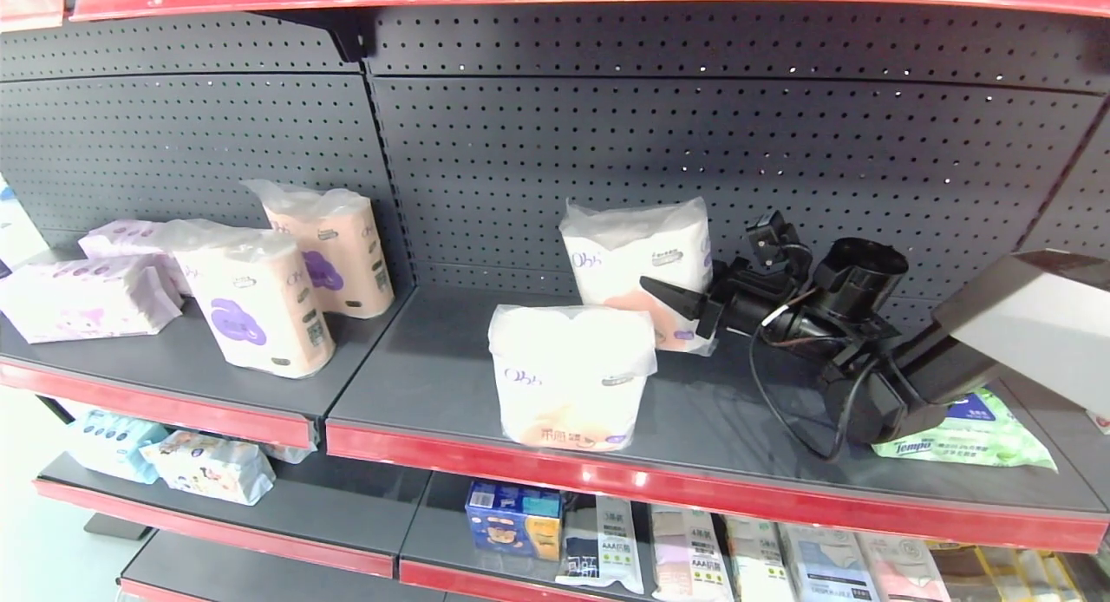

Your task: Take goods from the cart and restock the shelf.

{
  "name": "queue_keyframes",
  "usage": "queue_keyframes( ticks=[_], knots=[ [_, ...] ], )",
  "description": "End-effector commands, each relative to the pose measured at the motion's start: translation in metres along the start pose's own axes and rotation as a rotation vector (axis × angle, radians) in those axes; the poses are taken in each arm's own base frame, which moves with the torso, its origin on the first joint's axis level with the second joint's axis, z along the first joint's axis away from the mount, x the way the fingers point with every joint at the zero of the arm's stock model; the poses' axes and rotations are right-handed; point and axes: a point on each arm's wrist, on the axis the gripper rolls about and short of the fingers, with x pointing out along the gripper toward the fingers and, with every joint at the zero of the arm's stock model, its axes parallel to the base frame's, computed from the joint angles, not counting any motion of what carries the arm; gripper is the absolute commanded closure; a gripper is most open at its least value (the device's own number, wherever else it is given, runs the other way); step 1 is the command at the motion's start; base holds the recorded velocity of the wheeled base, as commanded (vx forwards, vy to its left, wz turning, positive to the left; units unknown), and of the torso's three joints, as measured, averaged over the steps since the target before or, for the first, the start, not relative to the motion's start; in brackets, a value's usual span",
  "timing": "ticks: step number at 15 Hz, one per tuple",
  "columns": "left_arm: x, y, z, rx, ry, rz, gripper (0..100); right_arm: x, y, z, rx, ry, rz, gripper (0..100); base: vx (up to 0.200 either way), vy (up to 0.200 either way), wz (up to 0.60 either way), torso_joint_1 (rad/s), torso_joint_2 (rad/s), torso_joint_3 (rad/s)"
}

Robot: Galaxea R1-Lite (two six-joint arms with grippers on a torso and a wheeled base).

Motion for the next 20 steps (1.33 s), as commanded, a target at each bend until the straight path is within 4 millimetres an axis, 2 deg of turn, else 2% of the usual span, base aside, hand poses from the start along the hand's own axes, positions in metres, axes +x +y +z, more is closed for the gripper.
queue_keyframes(
  ticks=[1,10,20],
  knots=[
    [0.0,0.0,0.0,0.0,0.002,0.001,0,0.008,0.0,-0.007,0.001,0.0,0.011,100,0.0,0.0,0.0,0.0,0.0,0.0],
    [0.0,0.0,0.0,0.0,0.002,0.001,0,0.024,-0.003,-0.028,0.005,0.003,0.066,100,0.0,0.0,0.0,0.0,0.0,0.0],
    [0.0,0.0,0.0,0.0,0.002,0.001,0,0.038,-0.004,-0.043,0.027,-0.004,0.123,100,0.0,0.0,0.0,0.0,0.0,0.0]
  ],
)
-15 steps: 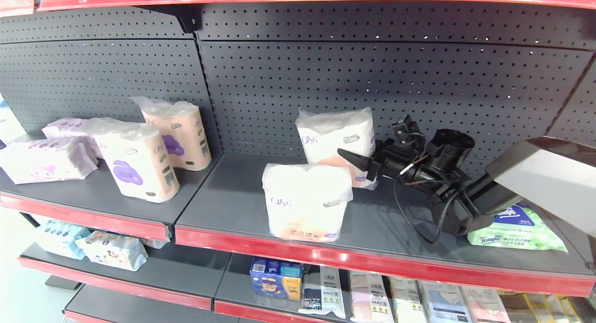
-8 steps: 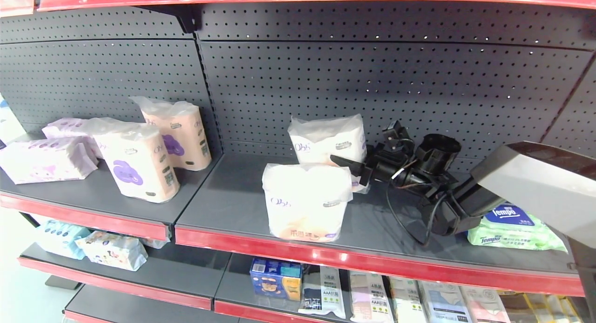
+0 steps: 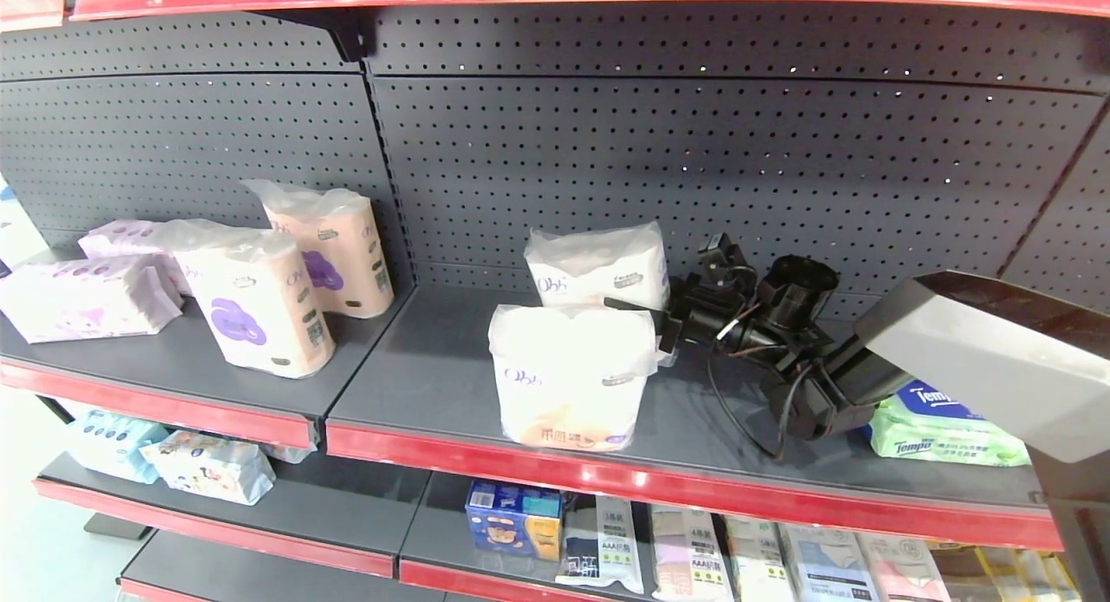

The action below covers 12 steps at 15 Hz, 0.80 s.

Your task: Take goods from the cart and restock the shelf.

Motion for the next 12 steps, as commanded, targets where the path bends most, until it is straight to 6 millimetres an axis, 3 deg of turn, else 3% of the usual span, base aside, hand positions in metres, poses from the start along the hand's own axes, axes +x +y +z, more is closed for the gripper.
queue_keyframes(
  ticks=[1,12],
  knots=[
    [0.0,0.0,0.0,0.0,0.001,0.001,0,0.002,-0.002,-0.005,0.012,-0.003,0.001,100,0.0,0.0,0.0,0.0,0.0,0.0],
    [0.0,0.0,0.0,0.0,0.001,0.001,0,0.008,0.001,-0.017,0.088,-0.015,0.017,100,0.0,0.0,0.0,0.0,0.0,0.0]
  ],
)
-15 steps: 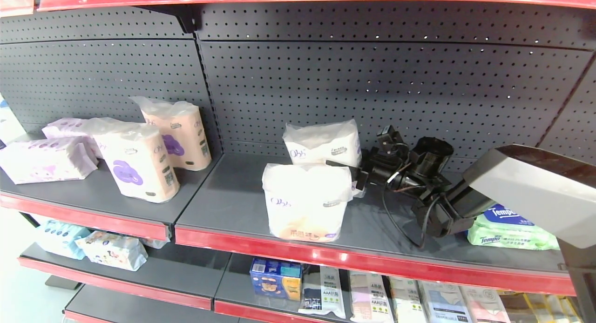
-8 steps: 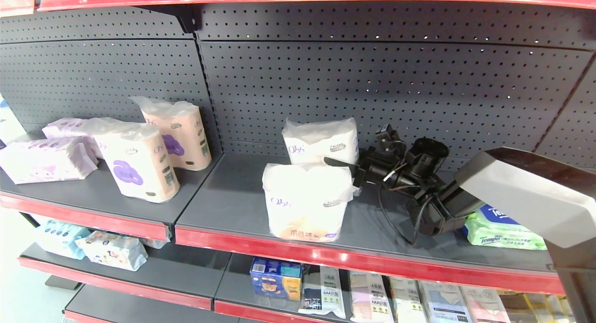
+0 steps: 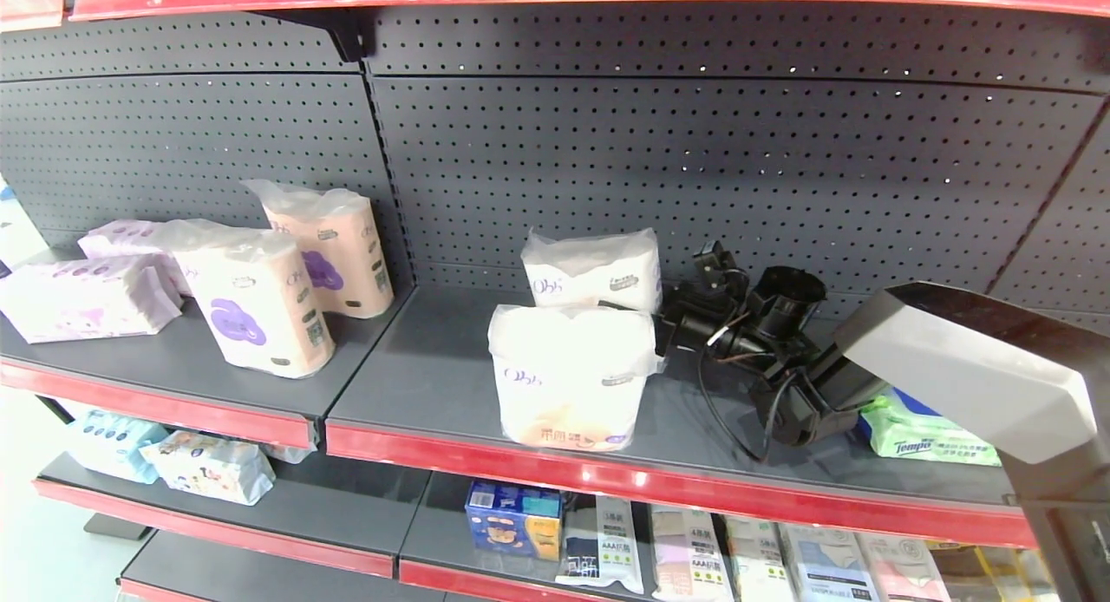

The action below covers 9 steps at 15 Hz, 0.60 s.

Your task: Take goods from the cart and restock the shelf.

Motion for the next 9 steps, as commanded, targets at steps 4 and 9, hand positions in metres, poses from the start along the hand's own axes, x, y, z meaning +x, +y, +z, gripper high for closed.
queue_keyframes(
  ticks=[4,9],
  knots=[
    [0.0001,0.0,0.0,0.001,0.001,0.001,0,0.0019,0.0018,-0.0055,0.003,0.008,0.006,100,0.0,0.0,0.0,0.0,0.0,0.0],
    [0.0001,0.0,0.0,0.001,0.001,0.001,0,-0.0044,-0.0028,-0.0126,-0.02,0.029,-0.007,100,0.0,0.0,0.0,0.0,0.0,0.0]
  ],
)
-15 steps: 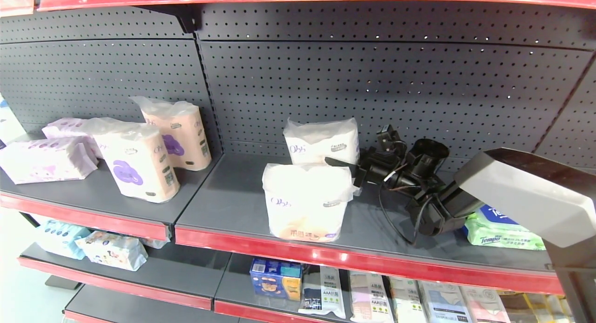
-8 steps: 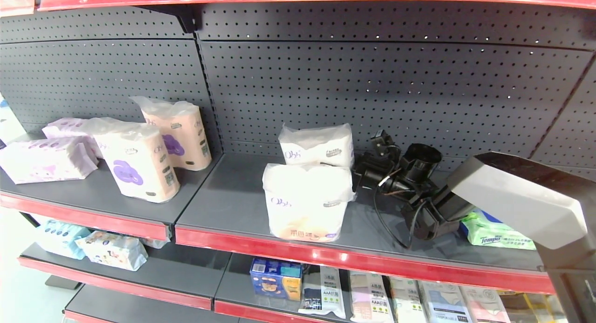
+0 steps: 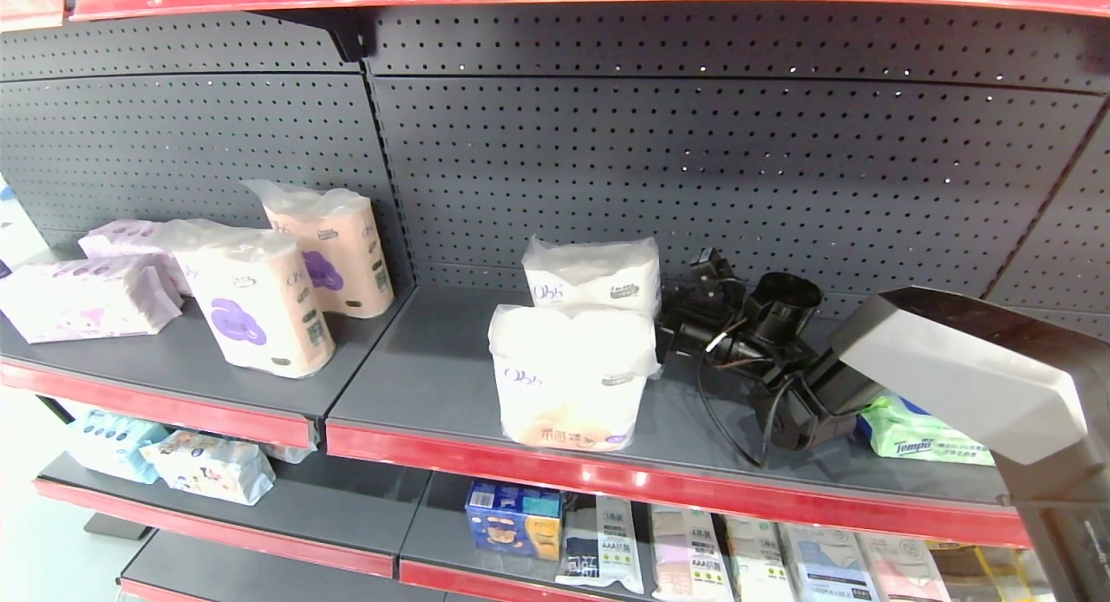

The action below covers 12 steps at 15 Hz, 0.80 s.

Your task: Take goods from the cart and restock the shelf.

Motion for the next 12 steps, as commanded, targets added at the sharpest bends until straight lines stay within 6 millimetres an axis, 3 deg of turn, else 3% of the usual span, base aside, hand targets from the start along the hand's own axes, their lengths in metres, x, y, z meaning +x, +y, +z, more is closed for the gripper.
queue_keyframes(
  ticks=[1,12],
  knots=[
    [0.0,0.0,0.0,-0.001,0.002,0.001,0,-0.002,-0.001,-0.004,-0.002,0.01,-0.003,100,0.0,0.0,0.0,0.0,0.0,0.0],
    [0.0,0.0,0.0,-0.001,0.002,0.001,0,-0.015,-0.012,-0.007,-0.08,0.028,0.076,100,0.0,0.0,0.0,0.0,0.0,0.0]
  ],
)
